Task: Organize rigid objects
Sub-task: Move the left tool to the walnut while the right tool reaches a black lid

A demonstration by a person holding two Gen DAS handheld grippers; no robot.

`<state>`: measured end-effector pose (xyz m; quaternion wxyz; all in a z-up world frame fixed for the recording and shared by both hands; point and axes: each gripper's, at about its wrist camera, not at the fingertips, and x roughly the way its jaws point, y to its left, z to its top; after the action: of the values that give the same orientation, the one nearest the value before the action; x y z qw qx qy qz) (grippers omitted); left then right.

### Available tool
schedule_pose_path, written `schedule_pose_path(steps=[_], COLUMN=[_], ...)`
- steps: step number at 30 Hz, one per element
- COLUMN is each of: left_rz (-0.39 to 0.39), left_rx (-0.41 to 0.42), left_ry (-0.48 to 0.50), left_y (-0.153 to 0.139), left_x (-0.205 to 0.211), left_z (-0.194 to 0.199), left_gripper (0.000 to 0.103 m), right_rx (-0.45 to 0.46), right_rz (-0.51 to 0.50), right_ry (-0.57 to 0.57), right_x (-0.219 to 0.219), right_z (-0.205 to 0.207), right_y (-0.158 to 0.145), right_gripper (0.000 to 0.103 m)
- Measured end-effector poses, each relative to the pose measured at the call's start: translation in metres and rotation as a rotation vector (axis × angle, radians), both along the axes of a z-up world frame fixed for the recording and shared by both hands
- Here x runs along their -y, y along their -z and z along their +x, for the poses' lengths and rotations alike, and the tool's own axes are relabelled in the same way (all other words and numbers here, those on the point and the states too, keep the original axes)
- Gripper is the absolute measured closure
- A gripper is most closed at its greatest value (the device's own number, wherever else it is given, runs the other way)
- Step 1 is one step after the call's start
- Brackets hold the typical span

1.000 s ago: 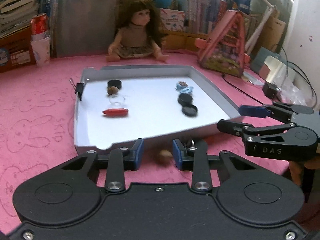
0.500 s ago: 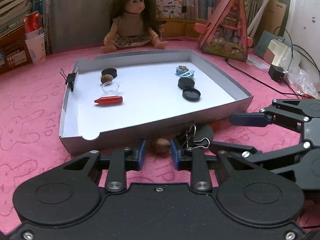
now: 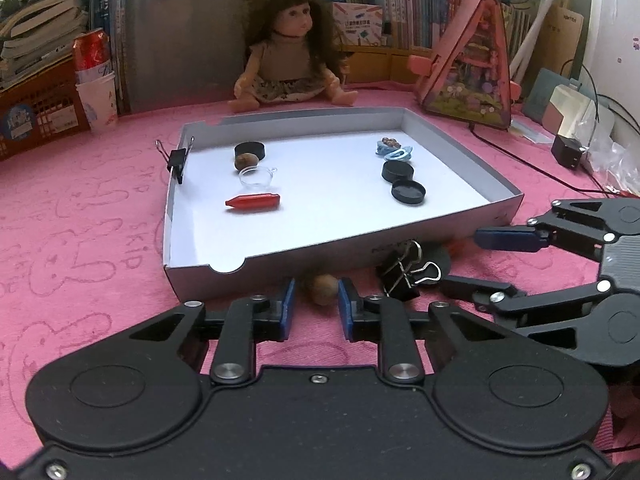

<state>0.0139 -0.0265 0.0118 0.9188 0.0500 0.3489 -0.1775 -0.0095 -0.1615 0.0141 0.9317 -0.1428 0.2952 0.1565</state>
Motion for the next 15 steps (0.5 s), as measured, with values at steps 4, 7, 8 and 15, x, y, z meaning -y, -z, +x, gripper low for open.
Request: schedule_pose_path(steps=[4, 7, 8, 15], left_rz=[0.000, -0.003, -0.004, -0.009], left_rx=[0.003, 0.003, 0.003, -0.009], left_ry=[-0.004, -0.008, -0.009, -0.001], left_y=[0.002, 0.003, 0.003, 0.010], left_x=[0.000, 0.001, 0.001, 0.006], left_z=[0.000, 0.001, 0.001, 0.002], left_gripper=[0.079, 0.077, 0.077, 0.077], right_rx=[0.015, 0.023, 0.026, 0.045], right_rz=[-0.028, -0.013, -0.011, -0.012], right_ry=[-0.019, -0.012, -0.010, -0.024], right_x=[-0.014, -0.020, -0.021, -0.029], right_z=[0.003, 0.006, 0.007, 0.005], right_y=[0.004, 0.005, 0.005, 0.008], right_gripper=[0.049, 0.055, 0.057, 0.062])
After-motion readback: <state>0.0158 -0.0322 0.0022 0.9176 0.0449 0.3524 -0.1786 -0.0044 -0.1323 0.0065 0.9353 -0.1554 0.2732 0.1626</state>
